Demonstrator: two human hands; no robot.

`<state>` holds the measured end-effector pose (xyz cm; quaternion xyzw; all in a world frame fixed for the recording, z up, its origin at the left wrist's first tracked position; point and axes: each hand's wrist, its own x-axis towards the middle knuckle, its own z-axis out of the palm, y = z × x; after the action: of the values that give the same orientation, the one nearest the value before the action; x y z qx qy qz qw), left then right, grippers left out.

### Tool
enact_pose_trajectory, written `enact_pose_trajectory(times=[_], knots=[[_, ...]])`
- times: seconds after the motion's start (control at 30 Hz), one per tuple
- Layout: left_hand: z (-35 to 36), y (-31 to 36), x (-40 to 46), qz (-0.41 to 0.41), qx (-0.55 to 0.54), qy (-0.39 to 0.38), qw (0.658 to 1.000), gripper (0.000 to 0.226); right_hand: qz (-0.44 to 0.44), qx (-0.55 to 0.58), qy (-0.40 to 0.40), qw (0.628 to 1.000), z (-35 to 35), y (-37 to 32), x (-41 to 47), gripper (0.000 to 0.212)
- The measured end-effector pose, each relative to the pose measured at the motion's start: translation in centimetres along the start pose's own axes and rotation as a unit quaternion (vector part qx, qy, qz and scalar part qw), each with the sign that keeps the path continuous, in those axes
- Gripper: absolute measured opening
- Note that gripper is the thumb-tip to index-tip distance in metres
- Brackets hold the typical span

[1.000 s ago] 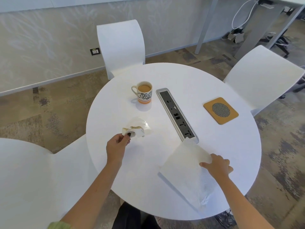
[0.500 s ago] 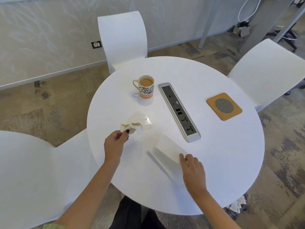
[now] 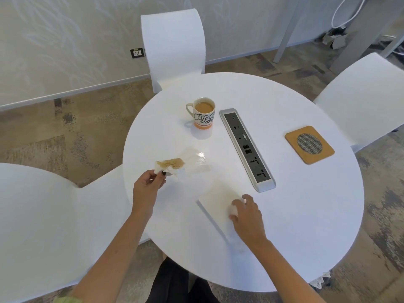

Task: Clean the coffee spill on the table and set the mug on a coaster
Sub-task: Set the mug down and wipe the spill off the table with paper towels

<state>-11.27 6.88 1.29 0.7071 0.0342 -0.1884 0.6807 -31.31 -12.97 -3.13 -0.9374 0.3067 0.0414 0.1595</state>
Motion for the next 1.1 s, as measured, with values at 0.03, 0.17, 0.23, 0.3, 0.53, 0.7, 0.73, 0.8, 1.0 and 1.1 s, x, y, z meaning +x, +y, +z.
enact_pose_trajectory(times=[0.03,0.17,0.23,0.3,0.53,0.7,0.73,0.8,1.0,1.1], knots=[[-0.3,0.1,0.3,0.001,-0.004,0.0,1.0,0.006,0.02,0.038,-0.026,0.999,-0.3,0.0,0.5,0.046],[-1.2,0.5,1.8,0.007,-0.032,0.01,0.999,0.009,0.108,0.193,-0.013,0.975,-1.9,-0.8,2.2,0.049],[-1.6,0.8,2.8,0.012,-0.036,0.018,0.999,0.011,0.16,0.207,0.082,0.962,-3.3,-1.7,3.1,0.038],[-1.9,0.9,3.9,0.017,-0.03,0.024,0.999,0.01,0.155,0.185,0.196,0.95,-4.4,-2.6,4.3,0.032],[-2.0,0.3,8.0,0.015,0.05,0.042,0.998,0.013,0.015,0.121,0.228,0.966,-1.8,-5.5,9.5,0.032],[-1.1,-0.1,10.0,0.015,0.065,0.079,0.995,0.019,0.038,0.188,0.048,0.98,2.5,-7.5,12.0,0.051],[-1.0,-0.3,10.4,0.016,0.063,0.078,0.995,0.018,0.046,0.181,0.049,0.981,3.0,-7.9,12.5,0.052],[-0.9,-0.5,11.1,0.017,0.056,0.072,0.996,0.015,0.051,0.153,0.05,0.986,3.7,-8.9,13.6,0.052],[-0.8,-1.6,12.3,0.001,0.03,0.063,0.998,0.009,-0.014,0.105,-0.012,0.994,3.8,-12.8,17.6,0.051],[-0.9,-1.8,12.7,-0.006,0.005,0.063,0.998,0.009,-0.071,0.069,-0.033,0.995,4.2,-14.0,18.8,0.049]])
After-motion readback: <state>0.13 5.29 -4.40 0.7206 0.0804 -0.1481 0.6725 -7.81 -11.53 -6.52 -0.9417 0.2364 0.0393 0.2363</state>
